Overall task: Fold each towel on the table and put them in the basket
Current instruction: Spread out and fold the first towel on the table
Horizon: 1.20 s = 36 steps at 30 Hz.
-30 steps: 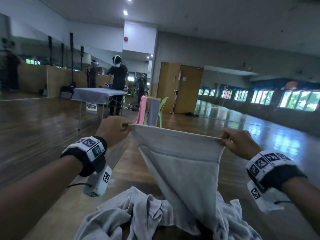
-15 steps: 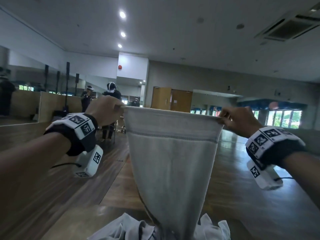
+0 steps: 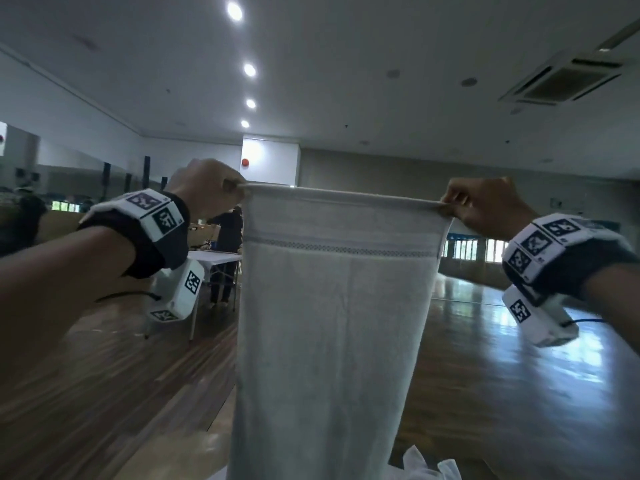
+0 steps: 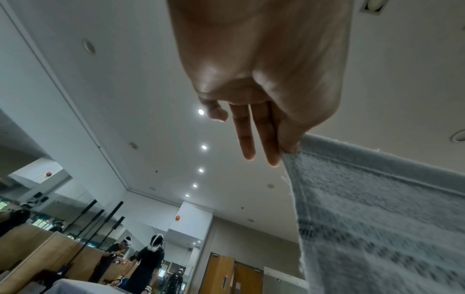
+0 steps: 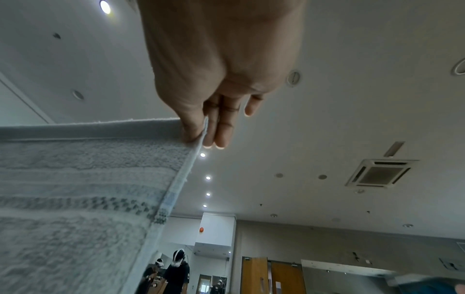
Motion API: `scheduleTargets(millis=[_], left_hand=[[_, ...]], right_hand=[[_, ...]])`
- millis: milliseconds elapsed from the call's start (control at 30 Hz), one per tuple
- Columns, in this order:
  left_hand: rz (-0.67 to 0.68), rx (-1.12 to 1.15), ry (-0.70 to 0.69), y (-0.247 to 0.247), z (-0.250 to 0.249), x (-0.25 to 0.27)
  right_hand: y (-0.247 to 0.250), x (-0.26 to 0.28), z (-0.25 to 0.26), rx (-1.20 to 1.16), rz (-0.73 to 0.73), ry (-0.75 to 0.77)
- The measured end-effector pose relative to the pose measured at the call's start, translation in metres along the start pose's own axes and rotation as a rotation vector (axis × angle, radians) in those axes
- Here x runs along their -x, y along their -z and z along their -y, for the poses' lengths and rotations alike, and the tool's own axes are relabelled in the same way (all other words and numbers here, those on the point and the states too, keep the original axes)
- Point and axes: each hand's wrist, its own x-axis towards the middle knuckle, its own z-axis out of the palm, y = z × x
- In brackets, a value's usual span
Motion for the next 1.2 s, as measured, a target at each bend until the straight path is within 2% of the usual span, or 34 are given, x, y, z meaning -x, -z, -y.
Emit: scheduleTargets(millis=[133, 233, 400, 567, 700, 867, 1067, 1200], left_hand=[[-0.009, -0.02, 0.045, 0.003, 0.0, -0.009], [0.051, -0.016, 0.044, -0.012, 0.01, -0.009], [0.182, -0.039, 0.031, -0.073, 0.036, 0.008], [0.316, -0.073, 0.128, -0.145, 0.068, 0.034], [0.293, -0.092, 0.144, -0.183, 0.082, 0.041], [0.256, -0.079, 0.124, -0.218, 0.097, 0.052], [0.298, 0.006, 0.082, -0.251, 0.105, 0.109], [0.363, 0.061, 0.072, -0.271, 0.104, 0.182]], right_hand=[[-0.004, -0.011, -0.001, -0.019, -0.013, -0.003], [-0.025, -0.009, 0.0, -0.039, 0.028, -0.013], [-0.089, 0.014, 0.001, -0.063, 0.151, -0.015], [-0.174, 0.038, -0.003, -0.094, 0.317, -0.031], [-0.217, 0.043, -0.005, -0.167, 0.365, -0.083], [-0.244, 0.054, 0.003, -0.156, 0.302, -0.151], [-0.27, 0.113, 0.016, -0.23, 0.432, -0.167], [-0.291, 0.184, 0.031, -0.274, 0.534, -0.08]])
